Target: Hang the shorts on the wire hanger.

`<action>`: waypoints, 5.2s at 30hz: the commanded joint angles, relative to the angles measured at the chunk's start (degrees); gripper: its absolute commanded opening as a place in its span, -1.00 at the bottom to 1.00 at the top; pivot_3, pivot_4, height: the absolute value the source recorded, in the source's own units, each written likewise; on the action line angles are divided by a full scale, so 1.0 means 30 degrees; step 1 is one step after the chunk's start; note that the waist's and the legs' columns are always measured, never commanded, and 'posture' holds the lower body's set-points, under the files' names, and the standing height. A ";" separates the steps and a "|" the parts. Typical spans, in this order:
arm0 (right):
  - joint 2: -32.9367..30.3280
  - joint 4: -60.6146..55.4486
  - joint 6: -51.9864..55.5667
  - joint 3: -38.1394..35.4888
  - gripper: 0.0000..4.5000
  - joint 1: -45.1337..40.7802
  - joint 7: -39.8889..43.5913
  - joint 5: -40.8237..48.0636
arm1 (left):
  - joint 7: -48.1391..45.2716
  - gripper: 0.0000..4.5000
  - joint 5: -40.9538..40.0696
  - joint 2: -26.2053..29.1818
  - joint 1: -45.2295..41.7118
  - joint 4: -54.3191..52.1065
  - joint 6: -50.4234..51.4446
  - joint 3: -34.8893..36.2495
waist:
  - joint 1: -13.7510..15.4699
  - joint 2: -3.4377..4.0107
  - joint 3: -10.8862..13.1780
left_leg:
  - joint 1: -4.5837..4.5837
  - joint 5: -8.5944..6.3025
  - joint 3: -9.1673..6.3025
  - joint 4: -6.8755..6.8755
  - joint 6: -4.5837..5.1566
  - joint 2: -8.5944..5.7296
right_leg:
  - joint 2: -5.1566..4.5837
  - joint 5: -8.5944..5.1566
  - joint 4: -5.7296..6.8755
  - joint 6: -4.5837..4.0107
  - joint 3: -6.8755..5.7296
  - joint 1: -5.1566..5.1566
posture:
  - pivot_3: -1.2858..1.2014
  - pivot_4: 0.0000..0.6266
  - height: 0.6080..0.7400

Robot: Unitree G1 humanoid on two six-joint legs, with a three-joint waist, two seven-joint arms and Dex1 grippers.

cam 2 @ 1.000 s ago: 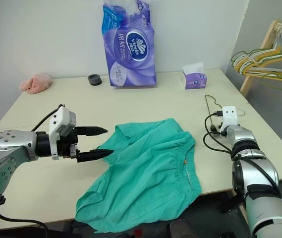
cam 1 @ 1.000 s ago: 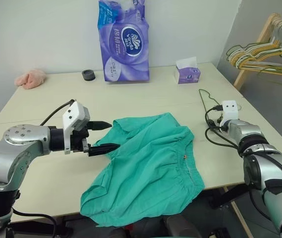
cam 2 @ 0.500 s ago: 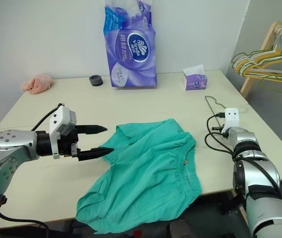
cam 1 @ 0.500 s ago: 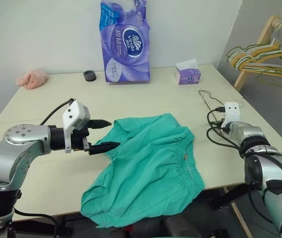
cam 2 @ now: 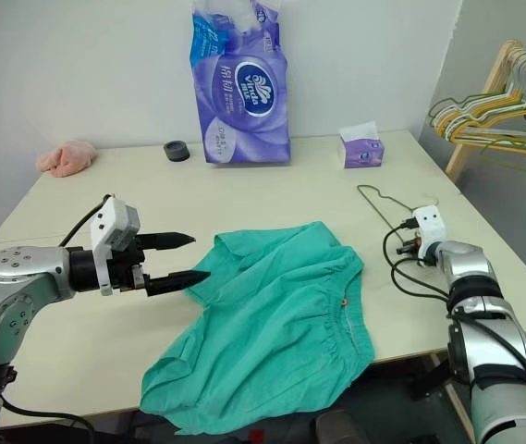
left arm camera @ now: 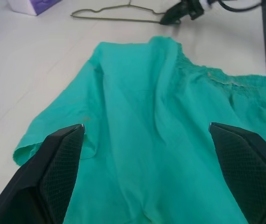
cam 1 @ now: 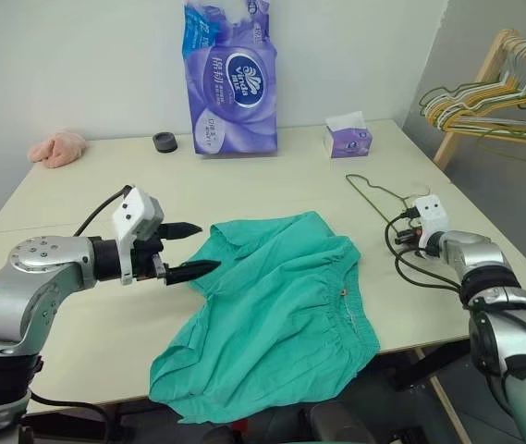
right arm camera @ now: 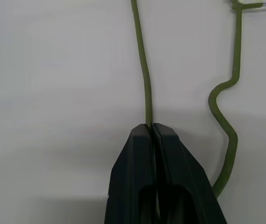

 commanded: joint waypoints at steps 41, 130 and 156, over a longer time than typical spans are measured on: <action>-0.0551 -0.1878 0.1622 0.0613 0.98 -0.0985 0.0280 0.0826 | -0.2101 1.00 -0.1076 0.0167 -0.1509 -0.1367 0.0423 -0.0971 | -0.0108 0.0041 0.0035 | 0.0007 0.0007 0.0021 -0.0003 0.0014 -0.0013 | 0.0023 0.0029 -0.0020 0.0023 0.0049 -0.0013 | -0.15 -0.93 1.00; 0.0864 0.5710 -0.1382 0.0631 0.92 -0.4856 -0.0039 -0.1402 | -0.1655 1.00 -0.0184 -0.0671 -0.2641 0.0982 0.0654 -0.0212 | -0.0531 0.0067 -0.0093 | 0.0003 0.0008 0.0006 0.0002 0.0012 -0.0017 | -0.0003 0.0036 -0.0019 0.0035 0.0026 0.0006 | -0.13 -0.91 1.00; 0.0802 0.6307 -0.0668 0.2940 0.92 -0.5027 0.4095 -0.3489 | -0.1599 1.00 0.0328 -0.0556 -0.2682 0.1462 0.0265 -0.0430 | -0.0529 0.0066 -0.0105 | 0.0006 0.0009 -0.0007 0.0003 0.0010 -0.0014 | -0.0012 0.0037 -0.0011 0.0034 0.0014 0.0007 | -0.14 -0.94 1.00</action>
